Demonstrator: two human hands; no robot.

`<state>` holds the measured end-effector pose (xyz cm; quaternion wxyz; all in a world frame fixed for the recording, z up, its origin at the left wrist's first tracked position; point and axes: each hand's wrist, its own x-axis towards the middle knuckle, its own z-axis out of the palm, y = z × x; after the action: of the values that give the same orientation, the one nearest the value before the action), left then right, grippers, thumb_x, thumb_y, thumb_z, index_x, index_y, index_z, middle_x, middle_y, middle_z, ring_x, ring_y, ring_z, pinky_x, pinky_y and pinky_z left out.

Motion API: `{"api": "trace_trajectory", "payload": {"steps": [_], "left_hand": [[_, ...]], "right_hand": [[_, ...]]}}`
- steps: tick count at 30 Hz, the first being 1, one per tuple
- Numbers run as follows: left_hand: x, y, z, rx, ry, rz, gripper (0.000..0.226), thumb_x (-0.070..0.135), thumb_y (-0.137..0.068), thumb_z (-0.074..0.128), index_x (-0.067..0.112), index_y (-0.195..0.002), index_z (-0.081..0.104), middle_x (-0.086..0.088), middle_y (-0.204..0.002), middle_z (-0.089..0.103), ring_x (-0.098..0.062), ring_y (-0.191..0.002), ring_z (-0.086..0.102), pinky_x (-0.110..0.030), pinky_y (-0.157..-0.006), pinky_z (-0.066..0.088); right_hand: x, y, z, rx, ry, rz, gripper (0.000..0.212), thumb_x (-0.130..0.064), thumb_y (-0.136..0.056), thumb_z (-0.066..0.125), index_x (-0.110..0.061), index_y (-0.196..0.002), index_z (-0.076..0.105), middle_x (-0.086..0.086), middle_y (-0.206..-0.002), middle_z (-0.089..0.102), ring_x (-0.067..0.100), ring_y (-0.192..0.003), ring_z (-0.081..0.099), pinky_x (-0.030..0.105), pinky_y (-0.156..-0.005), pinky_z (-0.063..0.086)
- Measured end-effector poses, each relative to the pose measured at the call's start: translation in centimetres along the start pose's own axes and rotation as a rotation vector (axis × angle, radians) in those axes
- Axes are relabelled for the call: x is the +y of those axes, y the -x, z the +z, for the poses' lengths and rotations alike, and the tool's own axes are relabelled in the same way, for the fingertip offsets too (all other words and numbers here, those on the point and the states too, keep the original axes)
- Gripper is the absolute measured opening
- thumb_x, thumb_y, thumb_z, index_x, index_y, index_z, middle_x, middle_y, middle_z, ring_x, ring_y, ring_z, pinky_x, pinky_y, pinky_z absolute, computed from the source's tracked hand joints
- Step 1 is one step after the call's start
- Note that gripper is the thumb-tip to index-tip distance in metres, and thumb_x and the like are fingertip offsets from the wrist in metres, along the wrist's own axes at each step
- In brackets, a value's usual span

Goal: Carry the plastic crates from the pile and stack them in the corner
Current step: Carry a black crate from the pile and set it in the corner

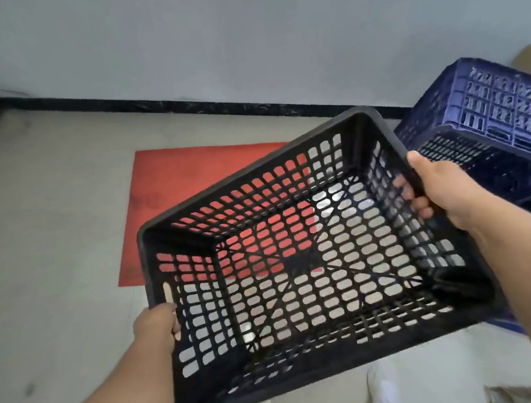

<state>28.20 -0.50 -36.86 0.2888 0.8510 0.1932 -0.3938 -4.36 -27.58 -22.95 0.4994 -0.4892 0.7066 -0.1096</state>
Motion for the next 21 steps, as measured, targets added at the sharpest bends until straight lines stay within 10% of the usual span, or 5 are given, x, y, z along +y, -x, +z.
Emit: {"api": "trace_trajectory", "payload": {"steps": [8, 14, 21], "left_hand": [[7.5, -5.3, -11.2, -0.12, 0.153, 0.043, 0.005, 0.006, -0.092, 0.048, 0.002, -0.091, 0.051, -0.011, -0.068, 0.053, -0.015, -0.048, 0.051, -0.019, -0.034, 0.034], [13.0, -7.4, -18.9, -0.121, 0.228, 0.009, 0.013, 0.014, -0.088, 0.046, 0.007, -0.079, 0.052, -0.01, -0.066, 0.057, -0.022, -0.06, 0.052, -0.032, -0.052, 0.036], [19.6, -10.2, -25.2, -0.02, 0.428, -0.021, 0.043, 0.052, -0.091, 0.04, 0.014, -0.077, 0.051, -0.002, -0.06, 0.04, -0.018, -0.053, 0.037, -0.03, -0.053, 0.032]], "right_hand": [[-8.5, 0.2, 11.1, 0.035, 0.247, -0.006, 0.023, -0.01, -0.089, 0.047, 0.004, -0.104, 0.058, 0.019, -0.075, 0.065, 0.022, -0.049, 0.056, 0.034, -0.054, 0.049], [-14.9, -0.2, 20.0, 0.043, 0.432, -0.163, 0.013, -0.024, -0.096, 0.045, -0.013, -0.098, 0.05, 0.019, -0.093, 0.063, 0.037, -0.085, 0.067, 0.043, -0.079, 0.054], [-24.3, -5.6, 30.6, -0.014, 0.444, -0.136, 0.029, -0.01, -0.084, 0.05, 0.009, -0.101, 0.064, 0.028, -0.094, 0.067, 0.043, -0.092, 0.065, 0.044, -0.078, 0.052]]}}
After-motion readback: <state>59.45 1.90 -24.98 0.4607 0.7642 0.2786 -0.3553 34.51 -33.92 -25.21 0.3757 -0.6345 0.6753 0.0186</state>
